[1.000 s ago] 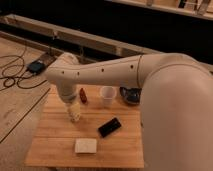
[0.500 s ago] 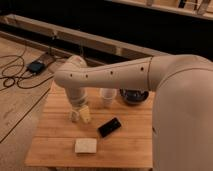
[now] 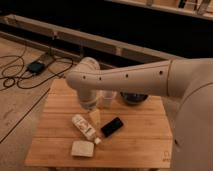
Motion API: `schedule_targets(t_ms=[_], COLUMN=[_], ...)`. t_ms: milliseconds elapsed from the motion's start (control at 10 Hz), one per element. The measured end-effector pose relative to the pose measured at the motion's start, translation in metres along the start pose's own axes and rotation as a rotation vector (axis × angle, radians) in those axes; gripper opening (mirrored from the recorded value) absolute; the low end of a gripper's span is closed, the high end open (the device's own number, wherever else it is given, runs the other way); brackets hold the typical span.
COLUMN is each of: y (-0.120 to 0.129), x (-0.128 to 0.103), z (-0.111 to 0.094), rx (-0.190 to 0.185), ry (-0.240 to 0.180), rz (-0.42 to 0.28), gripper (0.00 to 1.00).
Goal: Knock the bottle over
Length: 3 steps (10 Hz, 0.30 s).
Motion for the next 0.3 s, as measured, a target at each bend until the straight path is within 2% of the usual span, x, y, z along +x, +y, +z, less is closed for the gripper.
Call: schedule_targets(t_ms=[300], y=[-0.0026], x=[-0.0019], z=[-0.0008], rx=[0.008], ry=[-0.005], rz=[0.002], gripper=[0.8])
